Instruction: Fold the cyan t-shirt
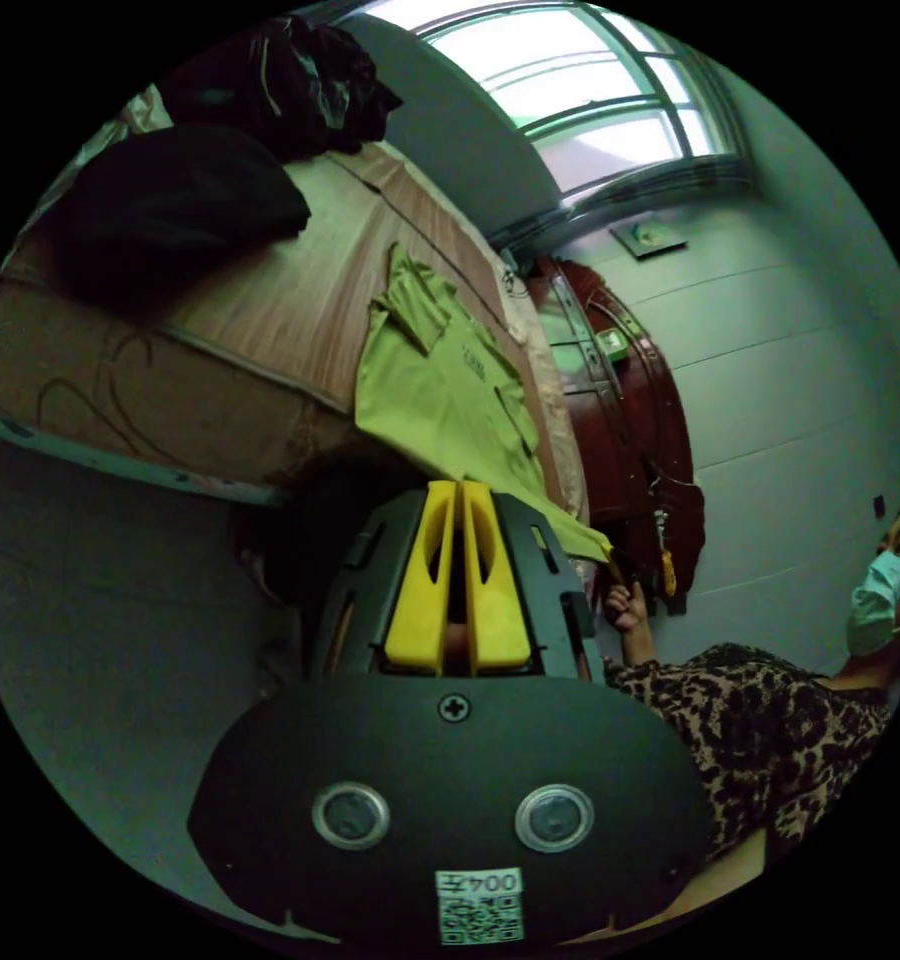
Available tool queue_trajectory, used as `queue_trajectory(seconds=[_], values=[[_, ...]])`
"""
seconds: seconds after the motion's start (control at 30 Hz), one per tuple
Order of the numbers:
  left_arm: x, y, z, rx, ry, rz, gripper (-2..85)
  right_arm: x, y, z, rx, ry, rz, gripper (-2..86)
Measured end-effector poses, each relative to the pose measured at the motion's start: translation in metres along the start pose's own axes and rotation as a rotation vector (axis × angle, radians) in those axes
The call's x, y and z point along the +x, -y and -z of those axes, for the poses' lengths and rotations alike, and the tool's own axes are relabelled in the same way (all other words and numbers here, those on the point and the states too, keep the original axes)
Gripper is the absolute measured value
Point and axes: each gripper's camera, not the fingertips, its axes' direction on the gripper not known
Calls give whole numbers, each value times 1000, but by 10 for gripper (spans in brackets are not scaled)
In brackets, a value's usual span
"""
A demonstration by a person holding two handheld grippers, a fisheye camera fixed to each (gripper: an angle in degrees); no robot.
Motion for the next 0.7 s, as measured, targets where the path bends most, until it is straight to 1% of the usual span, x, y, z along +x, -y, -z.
queue_trajectory(seconds=[0.17, 0.33, 0.43, 0.53, 0.6, 0.7], values=[[22, -2, 20, 28, 0, -74, 12, -46, 19, 41, 4, -31, 94, -5], [30, -14, 39, 17, -8, -102, 12, -73, 25, 81, 3, -34, 121, -5], [26, -26, 48, -1, -13, -78, 13, -83, 27, 98, -19, -15, 96, -5], [24, -29, 49, -18, 19, -65, 13, -88, 34, 107, -51, 6, 48, -5], [25, -25, 45, -26, 53, -63, 13, -92, 41, 110, -55, 8, 28, -6], [32, -6, 38, -7, 51, -77, 13, -105, 64, 113, -36, -2, 25, -6]])
